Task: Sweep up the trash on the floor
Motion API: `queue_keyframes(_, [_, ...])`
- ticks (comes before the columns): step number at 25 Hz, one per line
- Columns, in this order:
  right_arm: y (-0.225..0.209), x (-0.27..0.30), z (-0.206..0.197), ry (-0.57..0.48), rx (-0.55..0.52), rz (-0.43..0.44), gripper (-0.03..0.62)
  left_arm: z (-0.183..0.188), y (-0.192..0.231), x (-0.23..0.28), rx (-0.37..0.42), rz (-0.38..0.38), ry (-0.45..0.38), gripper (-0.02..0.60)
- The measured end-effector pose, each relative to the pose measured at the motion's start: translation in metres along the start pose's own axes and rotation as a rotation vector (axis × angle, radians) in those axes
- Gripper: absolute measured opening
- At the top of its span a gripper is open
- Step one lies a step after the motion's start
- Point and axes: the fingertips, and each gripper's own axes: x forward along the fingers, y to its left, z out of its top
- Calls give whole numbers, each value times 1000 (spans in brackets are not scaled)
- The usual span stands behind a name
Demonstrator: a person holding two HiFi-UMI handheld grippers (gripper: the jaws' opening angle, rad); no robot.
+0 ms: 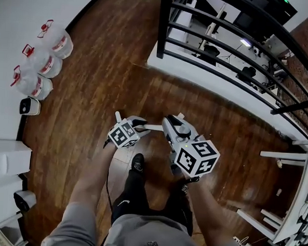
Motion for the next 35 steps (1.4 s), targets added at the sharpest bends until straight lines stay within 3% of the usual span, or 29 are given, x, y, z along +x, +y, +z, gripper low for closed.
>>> queue_keyframes(6, [-8,41,-17,12,69,-72,64,-27,34,3,-3,-48,14,149])
queue_keyframes(12, [-38,23,-38,49,74,-181,61,-23,25,39,7,-92,-22,158])
queue_keyframes(19, [-96,-48,-38,35,101,-294,60,17,-31,101,39,-180,-57,161])
queue_keyframes(35, [-232,-280,-35,-46,160,-596,60,136,-227,259,180,-459,-71,163])
